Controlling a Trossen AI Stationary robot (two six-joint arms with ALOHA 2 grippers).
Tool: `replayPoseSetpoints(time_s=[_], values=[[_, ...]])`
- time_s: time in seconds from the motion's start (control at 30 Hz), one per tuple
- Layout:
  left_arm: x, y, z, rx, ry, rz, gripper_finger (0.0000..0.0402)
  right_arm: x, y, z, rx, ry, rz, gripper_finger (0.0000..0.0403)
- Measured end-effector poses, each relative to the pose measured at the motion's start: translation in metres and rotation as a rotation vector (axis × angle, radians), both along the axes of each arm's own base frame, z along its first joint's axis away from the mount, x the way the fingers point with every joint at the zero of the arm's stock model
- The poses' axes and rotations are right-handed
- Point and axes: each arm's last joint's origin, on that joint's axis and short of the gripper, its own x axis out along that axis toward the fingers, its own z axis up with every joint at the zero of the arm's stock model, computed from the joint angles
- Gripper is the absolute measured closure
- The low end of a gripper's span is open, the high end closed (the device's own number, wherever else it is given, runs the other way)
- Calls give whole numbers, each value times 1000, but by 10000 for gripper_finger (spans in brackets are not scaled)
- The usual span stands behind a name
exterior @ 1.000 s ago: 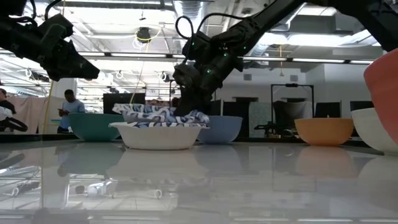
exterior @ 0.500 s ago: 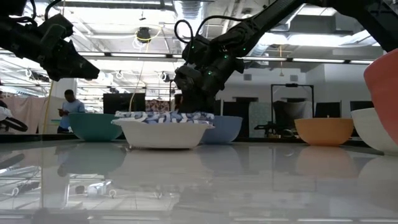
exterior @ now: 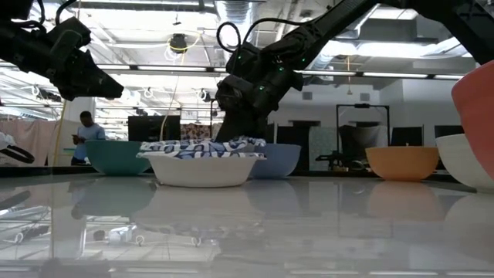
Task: Nest bowls inside each other
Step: Stack the top-right blue patterned bowl on top of the top-left blue patterned bowl, then stack the blue patterned bowl on top of the blue patterned bowl
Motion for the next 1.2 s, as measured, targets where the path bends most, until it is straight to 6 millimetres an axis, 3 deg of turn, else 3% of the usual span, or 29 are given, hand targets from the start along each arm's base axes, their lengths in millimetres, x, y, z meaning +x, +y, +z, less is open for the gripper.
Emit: replayPoseSetpoints(time_s=[0.33, 0.93, 1.07, 1.2], values=[[0, 0, 0, 0, 0, 0, 246, 0, 0, 2, -6, 6, 6, 219], [0, 0, 0, -1, 1, -1, 246, 8, 14, 49, -312, 114, 26, 227], [0, 0, 0, -1, 1, -1, 246, 14, 14, 58, -344, 50, 11, 228], [0, 0, 0, -1, 1, -2, 246, 24, 33, 62, -376, -50, 109, 236]])
